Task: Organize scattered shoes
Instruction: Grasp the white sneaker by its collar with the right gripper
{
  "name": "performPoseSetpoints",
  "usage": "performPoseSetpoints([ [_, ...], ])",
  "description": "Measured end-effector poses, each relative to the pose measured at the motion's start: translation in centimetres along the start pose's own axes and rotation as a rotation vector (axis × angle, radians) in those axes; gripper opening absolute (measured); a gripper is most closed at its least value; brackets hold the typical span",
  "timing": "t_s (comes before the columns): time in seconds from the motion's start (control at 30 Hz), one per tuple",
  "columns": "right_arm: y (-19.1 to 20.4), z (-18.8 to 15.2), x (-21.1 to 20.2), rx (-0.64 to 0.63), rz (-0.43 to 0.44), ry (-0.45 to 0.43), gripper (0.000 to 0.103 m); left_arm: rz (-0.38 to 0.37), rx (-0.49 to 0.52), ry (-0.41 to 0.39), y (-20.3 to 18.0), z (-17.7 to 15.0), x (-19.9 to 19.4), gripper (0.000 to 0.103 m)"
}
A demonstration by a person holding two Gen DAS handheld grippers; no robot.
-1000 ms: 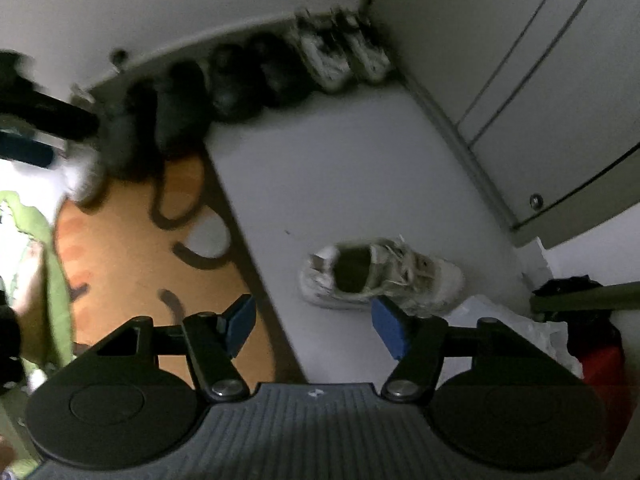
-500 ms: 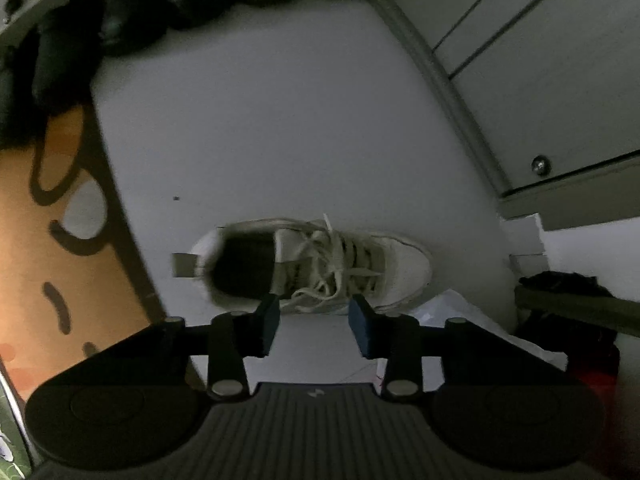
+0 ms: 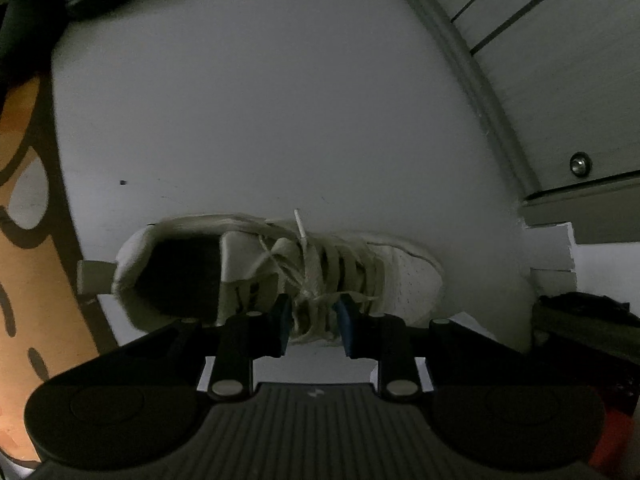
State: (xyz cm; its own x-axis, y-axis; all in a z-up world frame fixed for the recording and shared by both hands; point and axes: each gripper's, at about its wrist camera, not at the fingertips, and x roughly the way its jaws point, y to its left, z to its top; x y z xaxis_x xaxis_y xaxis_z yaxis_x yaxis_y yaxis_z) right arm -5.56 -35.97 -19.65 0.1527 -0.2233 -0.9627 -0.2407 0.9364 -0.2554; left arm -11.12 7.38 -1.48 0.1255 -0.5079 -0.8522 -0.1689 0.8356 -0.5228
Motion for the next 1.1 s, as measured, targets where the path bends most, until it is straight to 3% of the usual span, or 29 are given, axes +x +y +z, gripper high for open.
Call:
performPoseSetpoints([
  [0.17, 0.0, 0.6, 1.1, -0.003, -0.01, 0.006, 0.028, 0.013, 0.003, 0.021, 0.3, -0.1, 0.5, 0.095],
  [0.3, 0.0, 0.8, 1.2, 0.013, 0.014, 0.015, 0.013, 0.023, 0.002, 0.022, 0.4, -0.2, 0.5, 0.095],
  [0.7, 0.0, 0.6, -3.2, 0.032, 0.089, -0.024, 0.011, 0.03, 0.057, 0.069, -0.9, -1.9, 1.8, 0.095],
  [1.1, -0.4, 0.3, -4.9, 0.042, 0.07, -0.048, 0.01, 0.014, 0.038, 0.048, -0.6, -1.5, 1.5, 0.095],
])
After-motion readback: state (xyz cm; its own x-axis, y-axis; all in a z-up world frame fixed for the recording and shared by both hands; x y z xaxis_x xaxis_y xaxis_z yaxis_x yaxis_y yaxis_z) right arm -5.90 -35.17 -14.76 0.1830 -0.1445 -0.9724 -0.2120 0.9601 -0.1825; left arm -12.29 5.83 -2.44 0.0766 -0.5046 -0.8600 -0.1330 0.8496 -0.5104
